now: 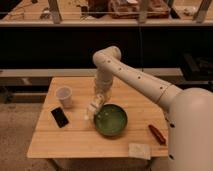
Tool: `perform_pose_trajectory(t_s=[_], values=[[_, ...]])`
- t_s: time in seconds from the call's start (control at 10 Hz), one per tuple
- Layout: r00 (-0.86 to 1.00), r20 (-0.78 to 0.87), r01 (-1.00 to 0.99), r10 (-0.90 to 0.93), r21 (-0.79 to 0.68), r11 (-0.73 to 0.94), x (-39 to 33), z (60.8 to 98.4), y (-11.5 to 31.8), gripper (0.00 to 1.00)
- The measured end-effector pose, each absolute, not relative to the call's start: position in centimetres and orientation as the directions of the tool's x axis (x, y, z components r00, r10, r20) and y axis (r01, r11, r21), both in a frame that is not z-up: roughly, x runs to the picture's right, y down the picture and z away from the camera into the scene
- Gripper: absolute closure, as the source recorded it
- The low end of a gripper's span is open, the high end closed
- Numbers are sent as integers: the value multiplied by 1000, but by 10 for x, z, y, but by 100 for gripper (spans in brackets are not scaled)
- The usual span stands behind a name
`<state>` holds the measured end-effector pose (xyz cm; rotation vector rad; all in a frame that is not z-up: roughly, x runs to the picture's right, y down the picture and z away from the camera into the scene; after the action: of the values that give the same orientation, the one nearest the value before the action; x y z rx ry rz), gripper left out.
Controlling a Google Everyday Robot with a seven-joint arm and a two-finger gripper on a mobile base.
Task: Place the bottle in the ceramic bowl
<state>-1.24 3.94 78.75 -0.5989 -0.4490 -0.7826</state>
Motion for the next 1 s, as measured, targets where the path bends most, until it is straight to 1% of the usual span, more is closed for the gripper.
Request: perform_pose_trajectory(t_s=[0.1,0.3,0.4,0.5,0.6,0.7,0.9,1.0], values=[[628,582,762,-516,-324,561,-3,780,49,91],[620,590,768,-517,-322,554,11,784,63,91],[616,592,771,-519,-320,550,12,790,73,87],[616,598,770,-512,-321,552,10,796,85,77],[619,600,766,-506,-321,557,13,800,91,72],[623,606,760,-494,-321,565,23,803,100,66],[643,603,740,-471,-334,584,45,800,121,49],[656,599,728,-459,-341,595,54,797,132,46]])
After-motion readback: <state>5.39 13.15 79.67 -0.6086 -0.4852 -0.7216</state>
